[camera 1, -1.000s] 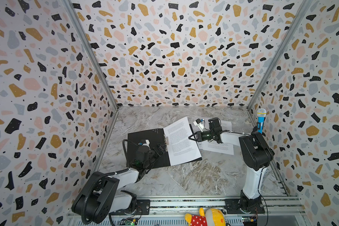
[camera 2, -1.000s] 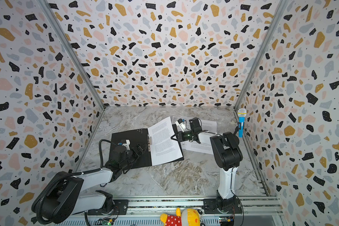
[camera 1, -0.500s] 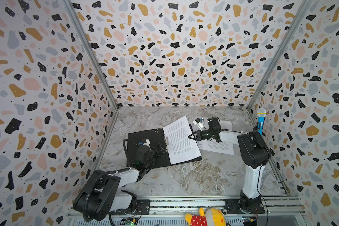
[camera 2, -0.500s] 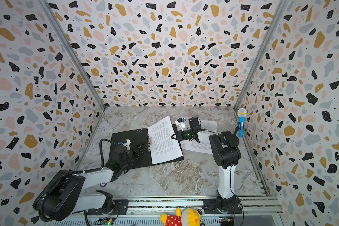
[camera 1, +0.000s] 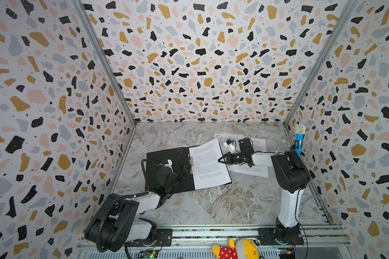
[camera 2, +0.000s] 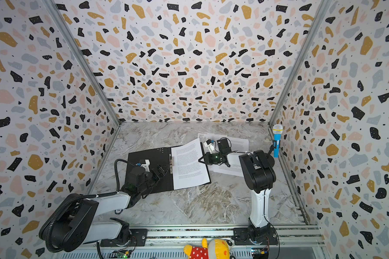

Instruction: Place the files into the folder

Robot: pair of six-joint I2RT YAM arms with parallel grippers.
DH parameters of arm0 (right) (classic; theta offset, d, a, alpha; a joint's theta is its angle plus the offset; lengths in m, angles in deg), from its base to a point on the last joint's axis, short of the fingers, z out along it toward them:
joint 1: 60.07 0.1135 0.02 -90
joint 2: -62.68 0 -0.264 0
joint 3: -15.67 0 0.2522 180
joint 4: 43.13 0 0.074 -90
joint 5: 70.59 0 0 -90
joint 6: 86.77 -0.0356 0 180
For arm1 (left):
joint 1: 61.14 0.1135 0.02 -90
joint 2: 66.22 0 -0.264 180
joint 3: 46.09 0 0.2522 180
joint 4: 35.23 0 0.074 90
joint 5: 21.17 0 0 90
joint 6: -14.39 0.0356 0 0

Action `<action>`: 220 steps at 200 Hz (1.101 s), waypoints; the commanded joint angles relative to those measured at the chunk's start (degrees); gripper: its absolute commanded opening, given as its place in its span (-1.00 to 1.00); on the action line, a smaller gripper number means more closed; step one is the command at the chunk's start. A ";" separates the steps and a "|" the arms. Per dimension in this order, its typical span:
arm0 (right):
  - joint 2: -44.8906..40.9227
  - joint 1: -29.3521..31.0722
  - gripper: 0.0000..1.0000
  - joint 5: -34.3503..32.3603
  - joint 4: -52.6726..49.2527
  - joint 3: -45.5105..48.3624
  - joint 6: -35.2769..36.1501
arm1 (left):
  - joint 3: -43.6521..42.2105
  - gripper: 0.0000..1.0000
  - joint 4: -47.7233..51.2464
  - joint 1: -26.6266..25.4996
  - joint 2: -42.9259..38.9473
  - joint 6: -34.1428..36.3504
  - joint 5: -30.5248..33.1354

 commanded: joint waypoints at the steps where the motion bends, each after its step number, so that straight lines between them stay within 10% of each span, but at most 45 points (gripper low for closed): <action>1: -0.39 0.12 -1.00 -1.36 1.47 0.38 -2.12 | 0.66 0.99 -2.94 0.46 -0.12 0.10 -0.58; 220: 2.00 0.60 -0.90 -1.98 -2.41 -3.39 -0.35 | 0.11 0.99 -4.35 0.48 0.43 -0.61 -1.22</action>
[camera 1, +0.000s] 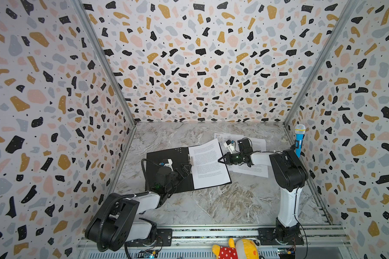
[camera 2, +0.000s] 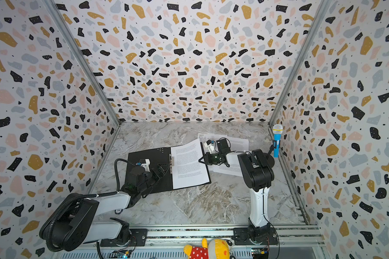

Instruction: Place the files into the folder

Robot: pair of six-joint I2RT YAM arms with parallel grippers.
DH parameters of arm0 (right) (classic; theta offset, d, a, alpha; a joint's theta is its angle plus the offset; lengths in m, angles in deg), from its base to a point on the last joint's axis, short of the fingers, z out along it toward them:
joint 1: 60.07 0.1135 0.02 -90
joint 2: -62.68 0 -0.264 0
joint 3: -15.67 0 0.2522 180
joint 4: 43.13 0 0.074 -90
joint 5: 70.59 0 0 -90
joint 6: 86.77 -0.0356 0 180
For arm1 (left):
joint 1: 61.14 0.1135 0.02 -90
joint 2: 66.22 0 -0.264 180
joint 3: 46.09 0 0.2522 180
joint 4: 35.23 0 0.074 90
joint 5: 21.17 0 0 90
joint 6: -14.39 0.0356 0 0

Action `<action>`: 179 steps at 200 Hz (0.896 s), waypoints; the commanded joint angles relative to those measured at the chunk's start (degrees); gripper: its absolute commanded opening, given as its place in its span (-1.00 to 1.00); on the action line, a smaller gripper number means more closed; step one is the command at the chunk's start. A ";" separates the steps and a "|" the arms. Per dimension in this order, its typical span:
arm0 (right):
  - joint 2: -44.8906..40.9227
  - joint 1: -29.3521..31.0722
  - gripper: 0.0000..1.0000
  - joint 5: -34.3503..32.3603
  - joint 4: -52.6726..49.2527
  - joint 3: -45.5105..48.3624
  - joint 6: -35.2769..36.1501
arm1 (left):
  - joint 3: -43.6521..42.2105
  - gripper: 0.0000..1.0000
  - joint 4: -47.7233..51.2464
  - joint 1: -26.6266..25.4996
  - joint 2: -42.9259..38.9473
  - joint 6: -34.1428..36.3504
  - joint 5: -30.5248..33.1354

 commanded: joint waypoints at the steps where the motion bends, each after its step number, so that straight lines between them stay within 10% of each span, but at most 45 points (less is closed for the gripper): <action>1: 0.18 0.34 -0.90 -0.47 -1.75 -2.06 0.27 | 0.14 0.99 -2.56 0.38 0.13 -0.06 -0.31; 118: -5.28 -1.27 0.52 -9.23 -8.96 -2.87 3.23 | 1.93 0.99 2.63 0.39 -2.80 1.16 1.84; 179: -14.57 -3.10 0.74 -21.61 -9.79 1.43 7.81 | 5.90 0.99 7.25 0.07 -5.31 2.76 3.30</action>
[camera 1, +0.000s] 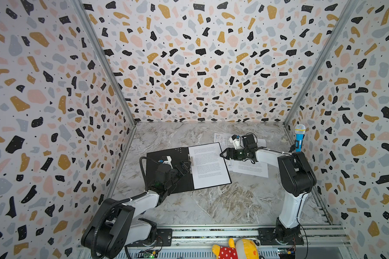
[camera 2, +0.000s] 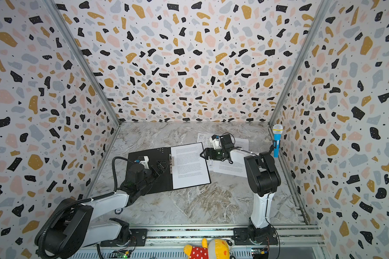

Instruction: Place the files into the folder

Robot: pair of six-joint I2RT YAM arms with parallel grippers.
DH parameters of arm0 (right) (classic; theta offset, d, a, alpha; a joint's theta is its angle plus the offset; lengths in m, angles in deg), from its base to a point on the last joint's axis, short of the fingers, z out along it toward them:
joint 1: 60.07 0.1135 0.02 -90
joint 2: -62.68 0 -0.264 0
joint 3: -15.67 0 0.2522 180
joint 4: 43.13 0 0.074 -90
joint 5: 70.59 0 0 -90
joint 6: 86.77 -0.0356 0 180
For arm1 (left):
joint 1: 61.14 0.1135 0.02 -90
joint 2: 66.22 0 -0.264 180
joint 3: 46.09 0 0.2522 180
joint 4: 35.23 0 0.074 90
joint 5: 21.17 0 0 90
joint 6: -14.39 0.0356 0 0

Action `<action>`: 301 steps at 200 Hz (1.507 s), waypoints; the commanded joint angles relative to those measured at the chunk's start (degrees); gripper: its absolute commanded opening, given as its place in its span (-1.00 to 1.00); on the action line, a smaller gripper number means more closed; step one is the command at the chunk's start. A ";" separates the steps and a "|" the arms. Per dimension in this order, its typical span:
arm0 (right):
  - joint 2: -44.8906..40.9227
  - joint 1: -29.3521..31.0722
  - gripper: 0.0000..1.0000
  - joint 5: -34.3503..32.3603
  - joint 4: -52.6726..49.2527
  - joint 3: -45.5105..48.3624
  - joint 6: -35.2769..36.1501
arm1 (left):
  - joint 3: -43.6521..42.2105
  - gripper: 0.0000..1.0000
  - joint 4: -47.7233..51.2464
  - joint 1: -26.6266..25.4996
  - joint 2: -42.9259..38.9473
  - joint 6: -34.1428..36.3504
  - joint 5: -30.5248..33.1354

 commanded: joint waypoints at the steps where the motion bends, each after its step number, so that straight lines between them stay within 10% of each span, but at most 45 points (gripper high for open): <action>1: -6.95 -0.93 0.75 -8.20 -1.31 2.71 3.31 | 2.17 1.00 0.96 0.01 -1.23 1.71 1.17; 168: -16.40 -12.53 0.76 -15.66 4.50 29.28 -5.22 | 18.73 0.99 1.28 -13.99 11.61 4.67 2.86; 301: -44.13 -13.37 0.78 -16.36 -1.15 43.99 -12.19 | 44.93 0.99 2.65 -26.24 39.02 6.60 -4.51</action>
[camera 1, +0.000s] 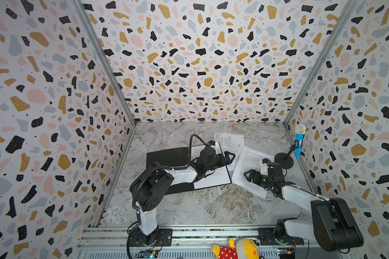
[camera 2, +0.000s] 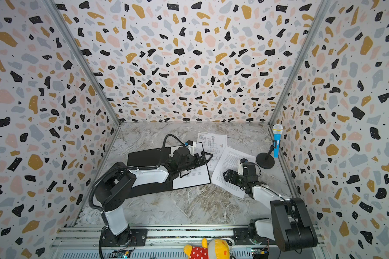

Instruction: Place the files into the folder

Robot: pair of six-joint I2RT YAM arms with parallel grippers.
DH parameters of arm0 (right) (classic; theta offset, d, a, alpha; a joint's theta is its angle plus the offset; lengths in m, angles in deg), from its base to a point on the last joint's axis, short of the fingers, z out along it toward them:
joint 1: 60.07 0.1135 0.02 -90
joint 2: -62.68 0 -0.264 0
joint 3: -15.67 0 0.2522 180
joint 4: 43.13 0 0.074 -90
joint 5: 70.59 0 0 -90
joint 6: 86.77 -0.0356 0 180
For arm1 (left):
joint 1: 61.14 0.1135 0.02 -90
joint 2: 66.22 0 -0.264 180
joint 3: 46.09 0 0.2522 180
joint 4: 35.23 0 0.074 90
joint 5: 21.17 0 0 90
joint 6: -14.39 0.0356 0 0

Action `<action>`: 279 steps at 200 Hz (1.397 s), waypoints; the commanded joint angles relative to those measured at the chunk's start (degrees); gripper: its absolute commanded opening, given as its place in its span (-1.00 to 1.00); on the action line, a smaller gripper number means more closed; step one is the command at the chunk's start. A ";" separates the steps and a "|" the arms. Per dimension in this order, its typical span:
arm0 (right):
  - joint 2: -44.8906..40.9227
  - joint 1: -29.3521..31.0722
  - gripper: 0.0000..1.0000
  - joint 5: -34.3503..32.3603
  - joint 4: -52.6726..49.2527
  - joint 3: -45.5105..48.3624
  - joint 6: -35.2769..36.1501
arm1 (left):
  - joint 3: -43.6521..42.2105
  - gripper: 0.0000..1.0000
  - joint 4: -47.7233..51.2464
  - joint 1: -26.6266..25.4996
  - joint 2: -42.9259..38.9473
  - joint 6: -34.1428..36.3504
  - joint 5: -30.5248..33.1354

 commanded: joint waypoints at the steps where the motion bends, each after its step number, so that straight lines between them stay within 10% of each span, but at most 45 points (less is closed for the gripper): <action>1: -5.61 -3.00 0.78 -2.30 -7.90 -0.68 0.09 | 4.36 0.99 -0.54 -1.23 3.41 2.14 -2.71; 107: -2.63 -19.65 0.94 -2.17 -9.56 -6.39 8.43 | 18.03 0.99 10.47 -3.98 13.04 8.85 -1.14; 279: 10.21 -19.70 0.94 0.88 -6.22 -11.01 11.93 | 29.19 0.99 20.44 -5.43 21.11 13.29 -1.61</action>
